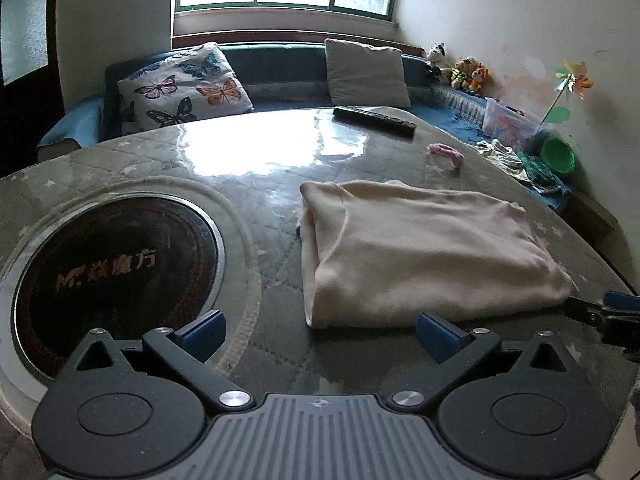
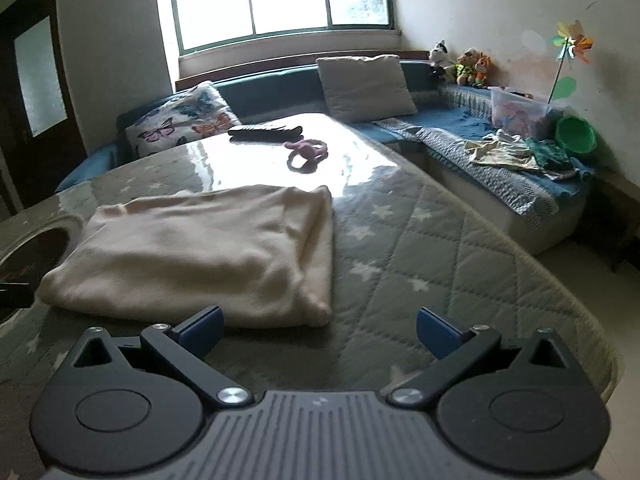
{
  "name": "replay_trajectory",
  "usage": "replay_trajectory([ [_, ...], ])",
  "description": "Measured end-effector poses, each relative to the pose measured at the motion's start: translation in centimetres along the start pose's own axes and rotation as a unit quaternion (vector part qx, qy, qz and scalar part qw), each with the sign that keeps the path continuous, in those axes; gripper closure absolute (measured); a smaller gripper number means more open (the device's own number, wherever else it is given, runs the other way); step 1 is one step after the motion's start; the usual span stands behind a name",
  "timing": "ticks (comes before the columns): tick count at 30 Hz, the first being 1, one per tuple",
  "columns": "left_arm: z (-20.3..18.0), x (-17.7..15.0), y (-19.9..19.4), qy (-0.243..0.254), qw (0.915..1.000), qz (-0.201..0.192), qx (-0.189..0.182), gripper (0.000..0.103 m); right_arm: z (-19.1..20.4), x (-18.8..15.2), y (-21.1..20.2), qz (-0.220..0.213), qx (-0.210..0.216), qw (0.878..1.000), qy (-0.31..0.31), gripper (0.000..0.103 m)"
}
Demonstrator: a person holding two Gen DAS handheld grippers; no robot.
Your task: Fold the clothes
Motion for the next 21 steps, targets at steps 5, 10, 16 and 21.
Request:
replay_trajectory([
  [5,-0.2,-0.7,-0.4,-0.002,1.0000,0.004,-0.006,0.000,2.1,-0.6,-0.7,0.008,0.014,1.000,-0.023,0.000],
  [10,-0.4,-1.4,-0.9,0.004,0.9999,0.009,-0.007,0.000,3.9,-1.0,-1.2,0.014,0.020,0.999,-0.041,0.000],
  [16,-0.7,-2.3,-1.3,0.015,0.9997,0.017,-0.007,0.000,5.3,-1.6,-1.7,0.021,0.024,0.998,-0.047,0.000],
  [21,-0.9,-2.9,-1.9,0.021,0.9996,0.017,-0.012,0.000,6.2,-2.0,-2.3,0.022,0.024,0.998,-0.048,0.000],
])
Point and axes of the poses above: each gripper's, at about its wrist camera, not at the fingertips, and y roughly the way its jaws point, z to its left, x to its top, the point moved 8 cm from there along y, roughly the way its jaws point, and after that the axes turned 2 degrees about -z, right-handed, at the moved point
